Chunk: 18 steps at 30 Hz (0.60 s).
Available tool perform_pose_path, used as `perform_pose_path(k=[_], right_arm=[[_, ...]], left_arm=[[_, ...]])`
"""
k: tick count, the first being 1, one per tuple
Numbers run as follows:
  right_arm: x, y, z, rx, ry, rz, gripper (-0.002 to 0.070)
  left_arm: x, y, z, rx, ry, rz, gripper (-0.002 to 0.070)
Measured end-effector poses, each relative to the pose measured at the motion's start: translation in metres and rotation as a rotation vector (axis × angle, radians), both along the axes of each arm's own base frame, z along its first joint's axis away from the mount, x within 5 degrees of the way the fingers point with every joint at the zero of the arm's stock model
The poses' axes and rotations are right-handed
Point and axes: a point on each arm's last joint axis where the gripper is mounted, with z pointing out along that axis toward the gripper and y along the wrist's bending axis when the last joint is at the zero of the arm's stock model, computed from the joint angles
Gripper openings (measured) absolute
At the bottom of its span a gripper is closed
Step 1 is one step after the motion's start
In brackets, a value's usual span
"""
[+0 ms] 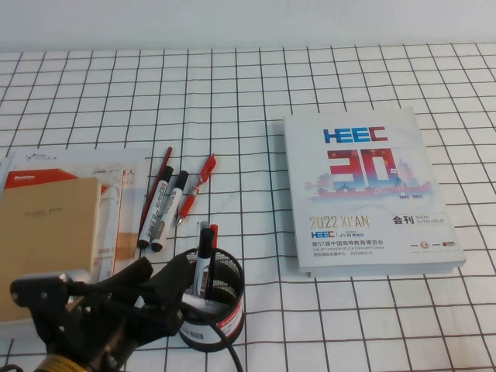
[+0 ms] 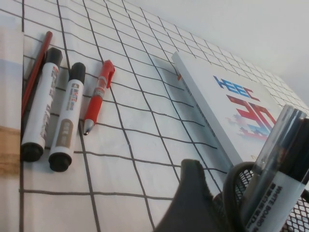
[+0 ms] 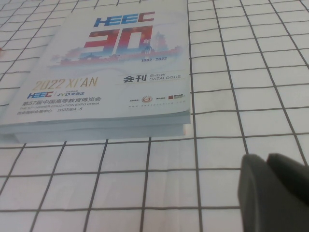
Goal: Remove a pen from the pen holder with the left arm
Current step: 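Take a marker out of the pen holder and lay it on the table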
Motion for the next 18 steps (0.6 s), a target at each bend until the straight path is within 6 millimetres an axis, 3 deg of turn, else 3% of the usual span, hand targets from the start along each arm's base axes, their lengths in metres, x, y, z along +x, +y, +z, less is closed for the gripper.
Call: perform_pose_path(k=[9,12,18], right_arm=[[0.0,0.0,0.0,0.0,0.0,0.0,-0.0015],[0.0,0.0,0.0,0.0,0.0,0.0,-0.0015],[0.0,0.0,0.0,0.0,0.0,0.0,-0.0015]], left_arm=[[0.0019,-0.0023,-0.0053,0.015,0.017,0.0,0.044],[0.0023,-0.0026,-0.0045,0.01,0.01,0.0,0.039],[0.0027,-0.0029,-0.0019,-0.004,-0.015,0.0,0.0222]])
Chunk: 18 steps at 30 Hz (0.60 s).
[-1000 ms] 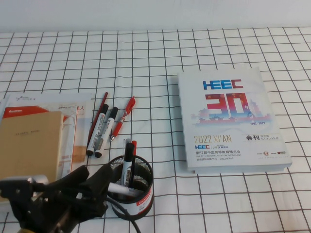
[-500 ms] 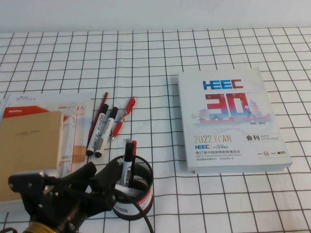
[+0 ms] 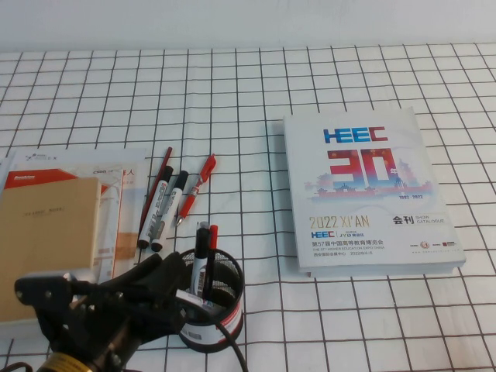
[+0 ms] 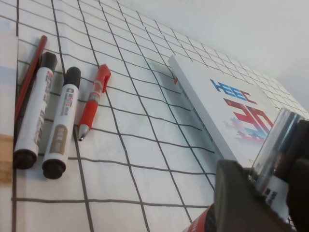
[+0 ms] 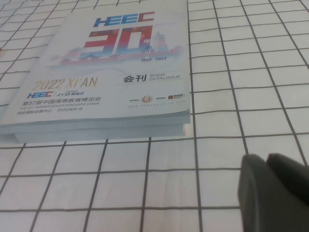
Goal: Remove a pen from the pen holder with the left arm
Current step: 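Take a marker out of the pen holder and lay it on the table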
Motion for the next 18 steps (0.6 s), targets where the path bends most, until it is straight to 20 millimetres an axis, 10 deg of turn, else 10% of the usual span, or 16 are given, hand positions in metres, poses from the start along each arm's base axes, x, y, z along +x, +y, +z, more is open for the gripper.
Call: perform_pose_path(k=[18], right_arm=[[0.0,0.0,0.0,0.0,0.0,0.0,-0.0015]], left_arm=[[-0.0008,-0.0021,0.0031,0.005,-0.043,-0.027,0.0066]])
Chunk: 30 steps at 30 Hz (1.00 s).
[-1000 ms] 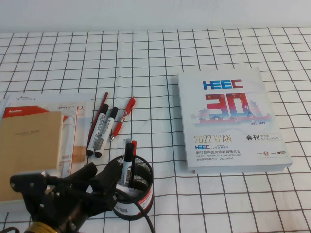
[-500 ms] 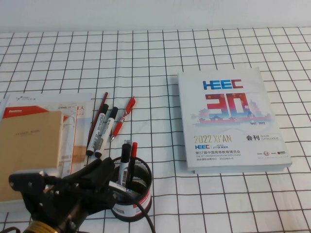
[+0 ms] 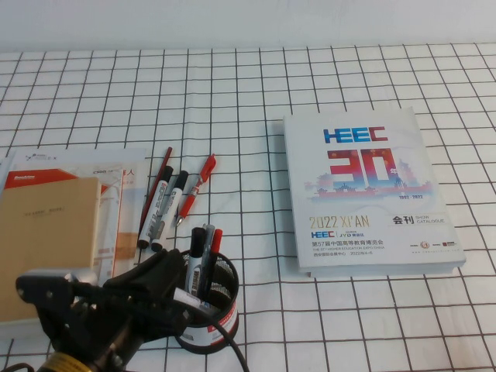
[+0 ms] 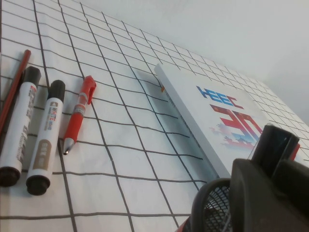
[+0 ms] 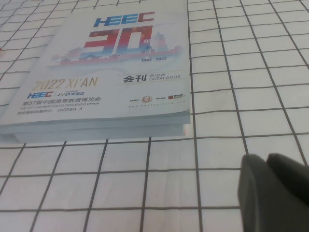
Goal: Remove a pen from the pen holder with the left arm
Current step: 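Take a marker out of the pen holder and lay it on the table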
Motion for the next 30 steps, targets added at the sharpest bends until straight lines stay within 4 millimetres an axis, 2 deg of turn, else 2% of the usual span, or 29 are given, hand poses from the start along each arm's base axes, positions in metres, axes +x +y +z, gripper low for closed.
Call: perform_pose_path(k=[7,22,30], right_arm=[[0.0,0.0,0.0,0.0,0.0,0.0,-0.0015],[0.0,0.0,0.0,0.0,0.0,0.0,-0.0015],[0.0,0.0,0.0,0.0,0.0,0.0,-0.0015]], left_arm=[[0.0,0.0,0.002,0.007,-0.013,-0.005,0.0064],[-0.005,0.004,0.02,0.021,-0.098,-0.02,0.0064],[-0.003,-0.006,0.035,0.11,-0.061,-0.085,0.0064]])
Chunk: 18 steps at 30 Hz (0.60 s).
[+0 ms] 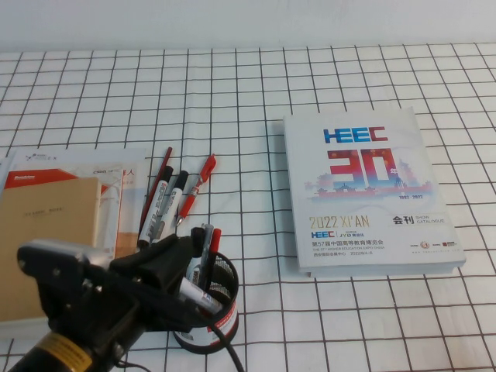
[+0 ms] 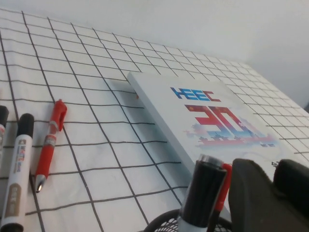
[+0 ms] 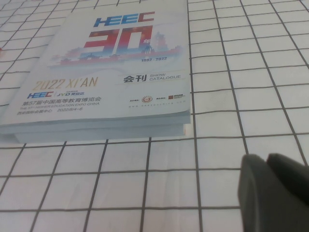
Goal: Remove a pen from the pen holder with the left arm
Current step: 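Take a marker out of the pen holder and lay it on the table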
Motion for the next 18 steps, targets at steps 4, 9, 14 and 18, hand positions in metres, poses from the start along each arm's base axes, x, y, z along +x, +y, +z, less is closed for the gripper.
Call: perform_pose_path(k=[4,9,14,18], right_arm=[[0.0,0.0,0.0,0.0,0.0,0.0,-0.0015],[0.0,0.0,0.0,0.0,0.0,0.0,-0.0015],[0.0,0.0,0.0,0.0,0.0,0.0,-0.0015],[0.0,0.0,0.0,0.0,0.0,0.0,-0.0015]], left_arm=[[0.002,-0.008,0.013,0.095,-0.019,-0.05,0.0064],[0.008,-0.02,0.032,0.217,-0.024,-0.117,0.0064],[0.015,-0.04,0.06,0.324,0.0,-0.229,0.0064],[0.018,-0.051,0.087,0.341,-0.011,-0.287,0.0064]])
